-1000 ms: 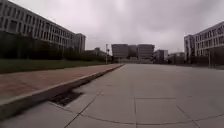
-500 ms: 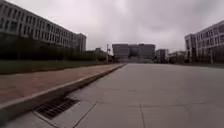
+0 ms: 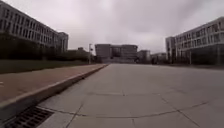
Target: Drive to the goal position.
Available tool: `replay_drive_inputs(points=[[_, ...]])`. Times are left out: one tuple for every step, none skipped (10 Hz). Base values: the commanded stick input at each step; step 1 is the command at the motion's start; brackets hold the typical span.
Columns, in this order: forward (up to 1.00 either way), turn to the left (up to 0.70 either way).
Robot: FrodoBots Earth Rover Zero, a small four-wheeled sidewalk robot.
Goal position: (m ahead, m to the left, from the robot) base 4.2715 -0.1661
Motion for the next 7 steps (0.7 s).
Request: replay_drive_inputs(points=[[0.7,0.0],[0.7,0.0],[0.7,0.0],[0.7,0.0],[0.7,0.0],[0.7,0.0],[0.7,0.0]])
